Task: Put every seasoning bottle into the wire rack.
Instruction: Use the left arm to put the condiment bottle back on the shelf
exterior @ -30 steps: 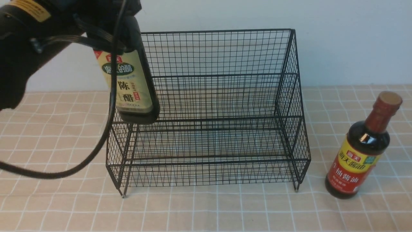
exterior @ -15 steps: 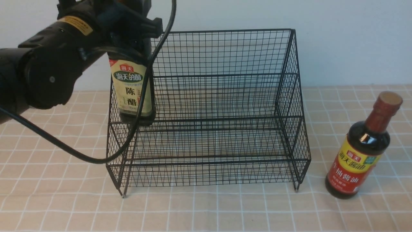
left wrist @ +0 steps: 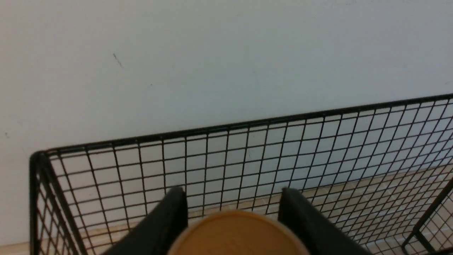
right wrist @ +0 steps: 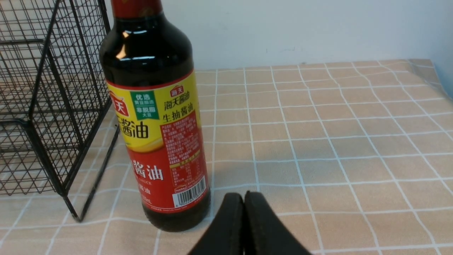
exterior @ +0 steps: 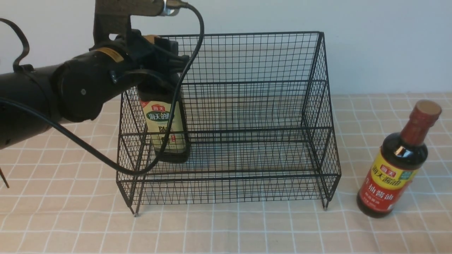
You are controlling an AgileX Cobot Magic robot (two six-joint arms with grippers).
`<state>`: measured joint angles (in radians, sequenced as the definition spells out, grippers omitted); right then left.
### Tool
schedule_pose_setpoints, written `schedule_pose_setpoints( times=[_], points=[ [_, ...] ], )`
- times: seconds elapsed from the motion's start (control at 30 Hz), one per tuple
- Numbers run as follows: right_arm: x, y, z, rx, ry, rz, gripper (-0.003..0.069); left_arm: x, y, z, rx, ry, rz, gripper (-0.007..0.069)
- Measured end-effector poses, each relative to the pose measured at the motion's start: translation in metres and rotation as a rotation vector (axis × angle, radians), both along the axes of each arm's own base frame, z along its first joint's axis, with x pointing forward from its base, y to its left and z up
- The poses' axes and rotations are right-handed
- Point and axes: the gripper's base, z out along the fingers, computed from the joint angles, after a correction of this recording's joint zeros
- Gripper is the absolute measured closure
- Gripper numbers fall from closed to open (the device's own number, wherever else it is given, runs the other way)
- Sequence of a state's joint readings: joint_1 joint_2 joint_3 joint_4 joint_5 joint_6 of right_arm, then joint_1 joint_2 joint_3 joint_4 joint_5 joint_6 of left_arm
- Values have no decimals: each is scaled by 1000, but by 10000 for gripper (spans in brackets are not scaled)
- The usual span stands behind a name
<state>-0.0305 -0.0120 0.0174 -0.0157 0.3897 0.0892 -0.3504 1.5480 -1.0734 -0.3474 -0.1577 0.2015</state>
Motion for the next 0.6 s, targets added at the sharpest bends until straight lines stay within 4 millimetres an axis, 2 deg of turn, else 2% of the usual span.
schedule_pose_setpoints(
  times=[0.17,0.37,0.4,0.47,0.6],
  points=[
    [0,0,0,0,0,0,673,2,-1,-6,-13,36,4,315],
    [0,0,0,0,0,0,673,3,-1,-1,-20,24,4,217],
    [0,0,0,0,0,0,673,0,-1,0,-14,39,-7,183],
    [0,0,0,0,0,0,673,-2,-1,2,7,46,-21,173],
    [0,0,0,0,0,0,673,-20,1,20,90,43,-85,169]
  ],
)
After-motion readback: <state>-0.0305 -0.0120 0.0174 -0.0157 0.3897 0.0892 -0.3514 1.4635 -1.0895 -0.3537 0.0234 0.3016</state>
